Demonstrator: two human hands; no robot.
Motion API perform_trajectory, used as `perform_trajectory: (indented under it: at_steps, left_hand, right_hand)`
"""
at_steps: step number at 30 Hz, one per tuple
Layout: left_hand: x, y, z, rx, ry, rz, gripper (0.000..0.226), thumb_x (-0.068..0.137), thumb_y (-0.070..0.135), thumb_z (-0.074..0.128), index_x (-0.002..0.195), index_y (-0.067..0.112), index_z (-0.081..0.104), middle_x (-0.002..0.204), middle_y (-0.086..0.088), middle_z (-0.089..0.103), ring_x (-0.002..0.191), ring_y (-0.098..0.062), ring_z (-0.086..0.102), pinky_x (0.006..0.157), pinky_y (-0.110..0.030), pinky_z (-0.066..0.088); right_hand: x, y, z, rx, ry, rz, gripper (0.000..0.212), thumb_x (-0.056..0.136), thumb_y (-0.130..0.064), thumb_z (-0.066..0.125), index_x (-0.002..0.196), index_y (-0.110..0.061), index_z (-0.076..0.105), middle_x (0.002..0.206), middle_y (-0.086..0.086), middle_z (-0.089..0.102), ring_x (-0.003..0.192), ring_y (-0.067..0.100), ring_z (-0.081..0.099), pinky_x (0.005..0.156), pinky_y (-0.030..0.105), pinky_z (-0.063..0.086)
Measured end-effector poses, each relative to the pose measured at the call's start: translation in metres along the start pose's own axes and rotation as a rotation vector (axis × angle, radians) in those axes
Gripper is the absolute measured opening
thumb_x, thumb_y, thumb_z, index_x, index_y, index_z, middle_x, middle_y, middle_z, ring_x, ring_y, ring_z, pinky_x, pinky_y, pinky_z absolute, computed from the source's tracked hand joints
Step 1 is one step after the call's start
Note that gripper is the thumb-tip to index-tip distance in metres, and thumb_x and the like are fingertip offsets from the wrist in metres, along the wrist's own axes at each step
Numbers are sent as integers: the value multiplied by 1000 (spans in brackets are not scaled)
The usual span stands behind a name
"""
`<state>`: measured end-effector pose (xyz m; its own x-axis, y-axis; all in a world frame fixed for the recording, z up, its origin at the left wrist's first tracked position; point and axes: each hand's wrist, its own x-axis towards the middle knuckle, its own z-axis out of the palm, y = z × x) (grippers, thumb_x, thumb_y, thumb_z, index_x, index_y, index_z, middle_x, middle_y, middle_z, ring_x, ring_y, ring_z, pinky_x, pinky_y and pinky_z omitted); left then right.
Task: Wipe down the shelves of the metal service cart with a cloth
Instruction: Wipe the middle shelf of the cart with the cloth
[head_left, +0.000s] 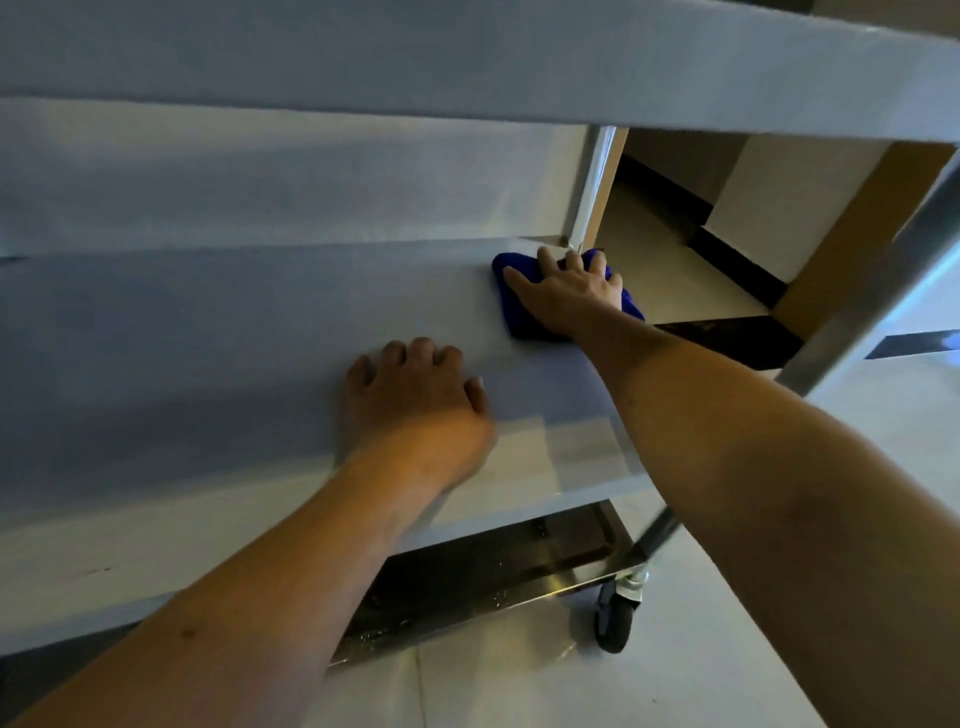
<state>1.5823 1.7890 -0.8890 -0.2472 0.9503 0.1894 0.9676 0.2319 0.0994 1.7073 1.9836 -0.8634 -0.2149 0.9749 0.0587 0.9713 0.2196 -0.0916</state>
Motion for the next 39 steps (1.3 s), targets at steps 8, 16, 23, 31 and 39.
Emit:
perform_trajectory:
  at_steps: [8,16,23,31,39]
  left_hand:
    - [-4,1,-5,-43,-8,-15,46,90,50,24,115,26,55,133,-2,51,121,-25,44,103,-49,32]
    - [-9,2,-13,-31,-46,-8,49,91,46,26,124,22,54,133,-6,50,123,-28,43,104,-51,31]
    - [-3,-2,-17,-83,-53,-37,46,93,46,30,121,22,58,128,-7,54,118,-28,49,101,-50,36]
    - [-20,-104,-49,-246,170,-47,31,97,39,43,97,19,66,100,-5,71,92,-26,62,79,-38,51]
    - [-95,-274,-91,53,239,-453,41,98,40,32,105,12,61,109,-15,64,102,-36,57,79,-44,45]
  right_hand:
    - [-99,24,0,-33,-20,24,82,89,-82,11,157,-36,11,167,7,10,151,40,-1,117,62,9]
    - [-169,20,2,-35,-48,100,87,83,-85,2,157,-38,4,168,6,6,151,42,-4,115,64,6]
    - [-199,-12,-3,-27,-72,74,83,85,-83,4,157,-39,5,168,7,5,151,41,-4,115,64,4]
    - [-211,-85,-1,-19,-95,-71,83,85,-83,2,156,-39,3,168,9,4,150,43,-2,115,64,6]
    - [-245,-261,12,20,-115,-415,82,89,-80,6,157,-35,4,167,13,1,149,46,-6,114,65,5]
